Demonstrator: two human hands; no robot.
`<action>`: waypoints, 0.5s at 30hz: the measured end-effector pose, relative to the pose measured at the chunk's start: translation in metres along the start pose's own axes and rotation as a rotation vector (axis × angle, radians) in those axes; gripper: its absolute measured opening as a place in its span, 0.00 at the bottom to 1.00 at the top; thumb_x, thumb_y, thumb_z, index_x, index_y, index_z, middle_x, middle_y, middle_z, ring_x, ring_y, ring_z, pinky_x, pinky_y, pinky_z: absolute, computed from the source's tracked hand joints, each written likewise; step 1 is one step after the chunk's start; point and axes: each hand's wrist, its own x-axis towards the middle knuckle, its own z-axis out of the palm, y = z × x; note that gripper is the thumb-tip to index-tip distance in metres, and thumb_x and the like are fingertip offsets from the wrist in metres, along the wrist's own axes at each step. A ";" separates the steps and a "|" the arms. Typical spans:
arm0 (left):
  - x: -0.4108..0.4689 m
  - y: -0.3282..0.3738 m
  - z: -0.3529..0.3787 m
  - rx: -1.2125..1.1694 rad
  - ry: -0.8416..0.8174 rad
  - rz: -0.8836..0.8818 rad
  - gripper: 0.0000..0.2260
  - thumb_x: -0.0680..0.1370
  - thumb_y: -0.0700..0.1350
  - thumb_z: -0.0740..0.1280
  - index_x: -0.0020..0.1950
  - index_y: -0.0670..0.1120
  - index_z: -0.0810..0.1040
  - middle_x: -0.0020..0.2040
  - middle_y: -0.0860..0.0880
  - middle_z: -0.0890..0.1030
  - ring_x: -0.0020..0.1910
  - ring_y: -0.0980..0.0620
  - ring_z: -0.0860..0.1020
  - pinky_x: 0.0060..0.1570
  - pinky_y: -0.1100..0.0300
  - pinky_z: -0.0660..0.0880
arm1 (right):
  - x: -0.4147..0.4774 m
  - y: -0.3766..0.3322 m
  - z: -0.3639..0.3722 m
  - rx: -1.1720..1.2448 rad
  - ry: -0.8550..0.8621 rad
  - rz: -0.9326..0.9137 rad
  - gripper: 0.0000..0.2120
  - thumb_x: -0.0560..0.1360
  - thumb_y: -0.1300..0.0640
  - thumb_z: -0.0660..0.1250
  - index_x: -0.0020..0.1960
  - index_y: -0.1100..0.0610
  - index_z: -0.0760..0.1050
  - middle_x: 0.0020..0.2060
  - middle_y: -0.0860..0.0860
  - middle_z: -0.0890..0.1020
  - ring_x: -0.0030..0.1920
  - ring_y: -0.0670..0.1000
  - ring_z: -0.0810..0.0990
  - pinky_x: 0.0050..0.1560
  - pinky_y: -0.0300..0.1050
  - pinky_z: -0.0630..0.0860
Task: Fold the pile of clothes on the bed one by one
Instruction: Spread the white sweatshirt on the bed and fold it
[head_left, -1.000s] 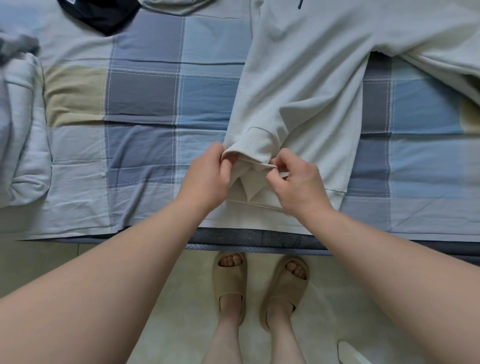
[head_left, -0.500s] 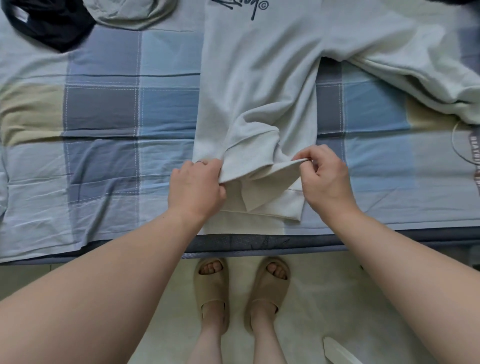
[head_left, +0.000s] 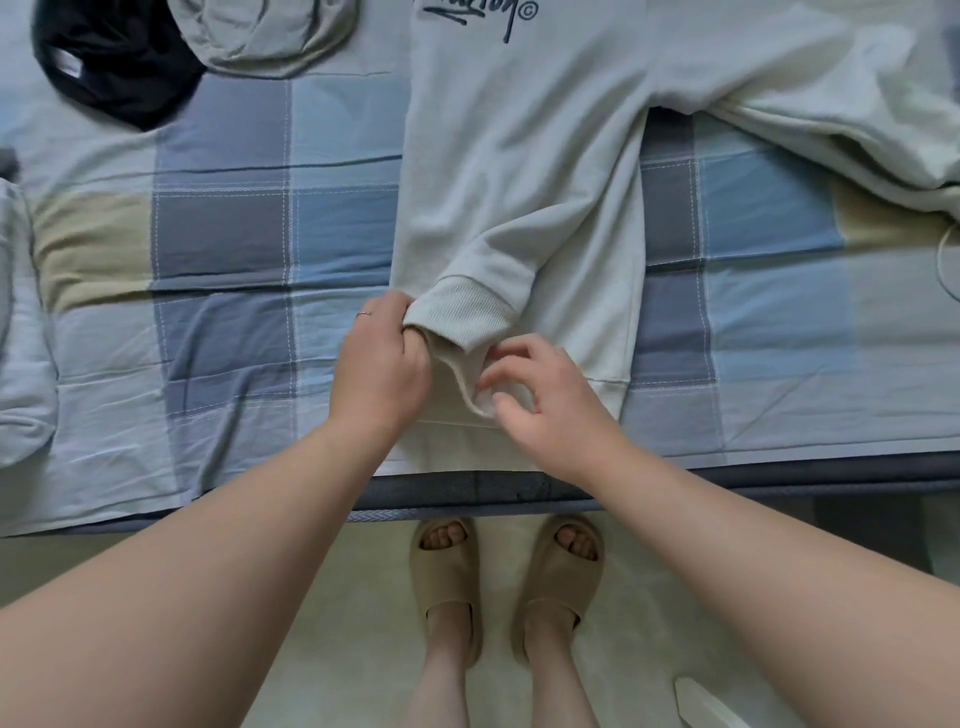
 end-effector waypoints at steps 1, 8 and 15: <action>0.000 -0.002 -0.006 0.021 0.032 -0.004 0.15 0.76 0.36 0.57 0.59 0.44 0.75 0.58 0.45 0.76 0.56 0.43 0.73 0.51 0.52 0.68 | 0.003 -0.001 0.003 0.053 0.093 0.034 0.13 0.74 0.61 0.64 0.56 0.52 0.79 0.59 0.46 0.73 0.63 0.49 0.71 0.67 0.46 0.66; 0.002 -0.004 -0.010 0.408 -0.193 0.363 0.15 0.76 0.52 0.66 0.62 0.51 0.78 0.64 0.50 0.76 0.59 0.43 0.75 0.55 0.49 0.70 | 0.022 0.002 0.024 0.406 -0.083 0.367 0.29 0.75 0.73 0.53 0.73 0.56 0.69 0.59 0.44 0.76 0.62 0.38 0.75 0.66 0.32 0.68; 0.024 -0.017 0.012 0.408 -0.202 0.090 0.08 0.80 0.50 0.67 0.54 0.48 0.75 0.55 0.47 0.76 0.55 0.41 0.76 0.54 0.48 0.71 | 0.017 0.011 0.018 0.265 -0.146 0.335 0.32 0.74 0.72 0.53 0.75 0.54 0.68 0.67 0.45 0.76 0.62 0.30 0.72 0.65 0.25 0.64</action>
